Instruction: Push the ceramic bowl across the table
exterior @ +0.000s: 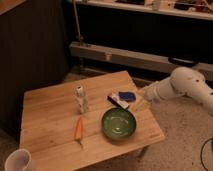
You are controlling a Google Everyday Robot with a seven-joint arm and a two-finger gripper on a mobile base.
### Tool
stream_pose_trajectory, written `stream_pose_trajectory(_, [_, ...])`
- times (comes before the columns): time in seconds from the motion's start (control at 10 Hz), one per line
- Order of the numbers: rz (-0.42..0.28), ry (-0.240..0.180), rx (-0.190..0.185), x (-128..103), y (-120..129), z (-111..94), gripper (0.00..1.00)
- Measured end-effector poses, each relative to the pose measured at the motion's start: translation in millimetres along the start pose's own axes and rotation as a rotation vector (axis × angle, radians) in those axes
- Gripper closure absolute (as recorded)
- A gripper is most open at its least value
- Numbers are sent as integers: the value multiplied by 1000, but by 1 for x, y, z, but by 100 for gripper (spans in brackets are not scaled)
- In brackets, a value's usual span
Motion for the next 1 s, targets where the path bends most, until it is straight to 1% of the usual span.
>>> stream_pose_trajectory(0.1, [26,8,1,20,5,-1,58])
stream_pose_trajectory(0.2, [50,17,4,38,9,-2,56])
stream_pose_trajectory(0.3, [85,17,16,56,10,-2,46])
stream_pose_trajectory(0.4, [108,12,21,66,10,-3,35])
stream_pose_trajectory(0.5, [117,8,16,69,11,0,26])
stream_pose_trajectory(0.6, [119,11,2,73,13,9,21])
stream_pose_trajectory(0.7, [114,17,-21,77,19,22,20])
stream_pose_trajectory(0.8, [101,17,-34,76,22,34,20])
stream_pose_trajectory(0.9, [77,14,-38,69,26,45,20])
stream_pose_trajectory(1.0, [56,10,-29,65,31,52,20])
